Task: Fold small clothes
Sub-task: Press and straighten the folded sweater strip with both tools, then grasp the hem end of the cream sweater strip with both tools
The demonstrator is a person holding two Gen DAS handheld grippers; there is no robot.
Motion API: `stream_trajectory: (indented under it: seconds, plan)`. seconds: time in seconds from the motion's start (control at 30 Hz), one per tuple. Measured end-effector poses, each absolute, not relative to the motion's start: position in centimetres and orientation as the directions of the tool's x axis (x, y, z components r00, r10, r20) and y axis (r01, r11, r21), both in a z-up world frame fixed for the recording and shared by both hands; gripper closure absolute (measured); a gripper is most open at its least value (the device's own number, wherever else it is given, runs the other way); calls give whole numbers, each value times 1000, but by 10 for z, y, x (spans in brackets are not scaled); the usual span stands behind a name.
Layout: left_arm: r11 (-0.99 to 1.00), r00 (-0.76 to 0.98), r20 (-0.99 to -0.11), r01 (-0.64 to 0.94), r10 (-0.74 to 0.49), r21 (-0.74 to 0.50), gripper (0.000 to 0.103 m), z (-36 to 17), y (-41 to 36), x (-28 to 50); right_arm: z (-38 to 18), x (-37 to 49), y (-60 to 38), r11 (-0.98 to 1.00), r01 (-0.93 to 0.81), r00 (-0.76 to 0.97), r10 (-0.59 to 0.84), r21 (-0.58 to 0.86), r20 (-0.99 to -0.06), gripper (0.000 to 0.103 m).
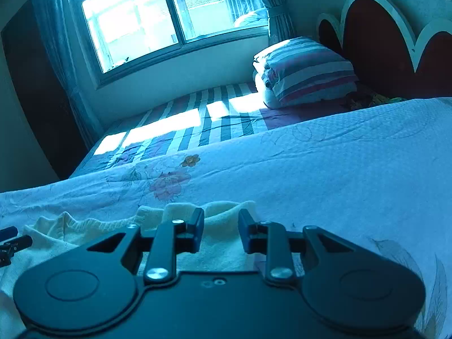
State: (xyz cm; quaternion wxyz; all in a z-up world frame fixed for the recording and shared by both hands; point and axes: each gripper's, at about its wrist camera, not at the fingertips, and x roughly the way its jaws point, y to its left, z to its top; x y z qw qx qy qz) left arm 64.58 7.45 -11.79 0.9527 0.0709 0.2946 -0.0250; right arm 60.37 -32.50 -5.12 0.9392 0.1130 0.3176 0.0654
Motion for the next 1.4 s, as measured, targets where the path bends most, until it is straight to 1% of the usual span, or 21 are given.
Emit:
stream_trajectory:
  seconds: [0.07,0.13,0.2,0.23,0.3,0.37,0.47,0.5,0.57,0.67,0.7,0.73,0.8,0.83,0.97,1.1,1.2,1.27,1.3,1.33,1.4]
  plan:
    - [991,804,-595,79,-2,104,33,-125,76,655,-60,617,-322,970,-52,769,192,238,-610,79]
    - [993,804,-595,61,8,97,33,-121,77,654,-69,625,-323,972,-31,758,174,232,-628,85]
    - [993,840,-543,77,-17,88,33,-109,77,636,-61,617,-325,968,-9,758,169,250,-630,82]
    - [993,852,-521,91,-40,72,33,-102,76,622,-54,607,-324,965,-23,769,183,260,-613,77]
    - [990,850,-520,130,-80,59,33,-98,71,598,-42,577,-319,963,-90,782,226,253,-581,77]
    - [982,844,-526,172,-105,80,33,-103,60,581,-38,550,-309,954,-172,765,287,247,-576,77]
    - [971,825,-559,193,-82,142,33,-117,45,572,-45,528,-290,940,-262,719,341,218,-606,78]
    - [968,814,-578,189,-59,167,33,-123,43,572,-49,523,-281,939,-298,712,338,170,-615,80]
    - [974,820,-569,173,-62,144,32,-124,49,568,-58,519,-275,952,-302,727,265,52,-633,80]
    - [979,819,-574,122,-6,165,32,-118,61,558,-57,515,-289,973,-230,762,182,4,-621,82]
    - [978,819,-573,114,8,177,32,-115,64,552,-53,511,-295,980,-200,769,144,-21,-622,81]
    - [978,821,-570,108,14,180,32,-113,67,546,-48,505,-301,984,-180,771,132,-15,-623,77]
    - [980,816,-577,87,31,176,32,-108,78,525,-34,489,-318,982,-170,782,186,83,-595,73]
    - [981,813,-581,80,37,174,32,-106,82,514,-30,482,-329,975,-166,780,220,145,-586,73]
    - [989,785,-618,58,39,135,32,-101,91,457,-29,450,-362,923,-150,723,346,354,-597,71]
    - [995,724,-689,36,38,92,32,-111,92,395,-38,406,-375,900,-173,661,408,401,-630,68]
    - [998,718,-694,-7,51,66,31,-114,93,358,-48,375,-386,885,-158,612,436,437,-661,64]
    - [998,703,-708,-41,62,46,18,-112,94,343,-53,360,-392,870,-129,590,453,476,-668,64]
    - [997,696,-714,-53,71,47,9,-112,93,335,-55,350,-398,862,-108,585,458,495,-670,64]
    - [998,689,-721,-50,67,44,9,-112,93,330,-55,340,-400,857,-98,582,461,505,-670,64]
    - [1000,662,-749,-14,-1,-13,9,-114,93,316,-53,323,-406,848,-80,582,467,524,-666,64]
